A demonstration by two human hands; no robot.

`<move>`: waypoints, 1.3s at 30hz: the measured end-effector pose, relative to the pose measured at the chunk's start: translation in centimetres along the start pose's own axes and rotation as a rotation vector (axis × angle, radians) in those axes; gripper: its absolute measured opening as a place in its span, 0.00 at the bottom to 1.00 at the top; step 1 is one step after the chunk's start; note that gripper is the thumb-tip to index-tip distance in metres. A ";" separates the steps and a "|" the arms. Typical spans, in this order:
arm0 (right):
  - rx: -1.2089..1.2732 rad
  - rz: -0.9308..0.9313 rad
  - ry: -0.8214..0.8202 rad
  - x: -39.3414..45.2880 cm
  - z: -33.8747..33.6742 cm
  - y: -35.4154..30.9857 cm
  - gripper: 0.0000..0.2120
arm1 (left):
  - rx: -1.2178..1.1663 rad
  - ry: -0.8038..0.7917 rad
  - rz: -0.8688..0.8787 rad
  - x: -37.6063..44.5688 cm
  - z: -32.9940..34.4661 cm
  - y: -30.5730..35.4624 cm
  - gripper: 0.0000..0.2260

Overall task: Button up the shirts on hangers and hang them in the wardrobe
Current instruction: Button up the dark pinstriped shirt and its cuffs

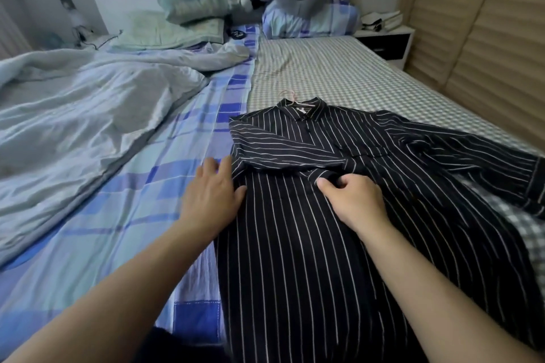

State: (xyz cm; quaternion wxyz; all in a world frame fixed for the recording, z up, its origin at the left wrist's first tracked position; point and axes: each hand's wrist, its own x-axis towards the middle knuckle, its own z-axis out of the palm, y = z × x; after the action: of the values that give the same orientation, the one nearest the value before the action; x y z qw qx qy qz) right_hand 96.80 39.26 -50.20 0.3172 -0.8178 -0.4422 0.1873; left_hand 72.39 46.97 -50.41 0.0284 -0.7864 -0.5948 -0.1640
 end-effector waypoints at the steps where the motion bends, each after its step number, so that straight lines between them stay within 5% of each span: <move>1: -0.032 0.027 0.037 0.4 0.7 -0.7 0.24 | 0.064 0.042 0.086 1.0 0.2 0.4 0.23; 5: 0.266 -0.061 0.217 1.7 1.7 -2.7 0.09 | 0.108 0.165 0.319 4.8 0.5 0.0 0.03; 9: 0.388 -0.412 0.318 2.0 -1.3 -2.8 0.04 | -0.220 0.185 -0.065 7.4 -1.7 -2.1 0.10; 11: 0.360 -0.464 0.211 1.0 -3.3 -1.6 0.08 | -0.281 0.081 -0.182 8.6 -2.6 -4.5 0.08; 15: 0.086 -0.438 -0.227 -1.5 -4.7 2.1 0.10 | -0.144 -0.071 -0.062 8.3 -3.2 -6.8 0.05; 18: -0.206 -0.516 -0.364 -2.2 -4.2 3.6 0.16 | 0.043 -0.085 0.001 6.3 -3.0 -4.4 0.12; 21: -0.252 -0.541 -0.282 -2.7 -4.2 3.7 0.19 | -0.251 0.081 0.128 3.3 -3.3 0.2 0.16; 24: -0.248 -0.500 -0.271 -3.2 -4.2 4.1 0.22 | -0.511 -0.006 0.116 0.0 -1.5 3.4 0.15; 27: -0.124 -0.415 -0.211 -3.4 -4.0 3.9 0.23 | -0.468 -0.075 0.089 -2.4 1.4 4.0 0.10; 30: 0.047 -0.370 0.071 -2.9 -3.8 3.5 0.14 | -0.315 -0.023 0.149 -3.1 2.4 4.2 0.05; 34: 0.004 -0.262 -0.013 -1.3 -2.6 2.9 0.16 | -0.211 0.083 0.115 -3.1 1.4 6.9 0.18; 36: -0.028 -0.360 0.062 -1.1 -1.5 2.5 0.10 | -0.293 0.080 0.143 -2.5 0.9 9.0 0.25; 39: 0.121 -0.507 0.218 -1.4 -0.6 2.3 0.15 | -0.479 -0.037 0.098 -1.4 0.6 10.7 0.32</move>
State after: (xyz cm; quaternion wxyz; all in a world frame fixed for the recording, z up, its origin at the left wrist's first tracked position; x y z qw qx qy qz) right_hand 97.80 36.93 -51.33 0.4479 -0.6759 -0.5839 0.0391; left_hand 82.28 42.77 -49.82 -0.1618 -0.8014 -0.5007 -0.2843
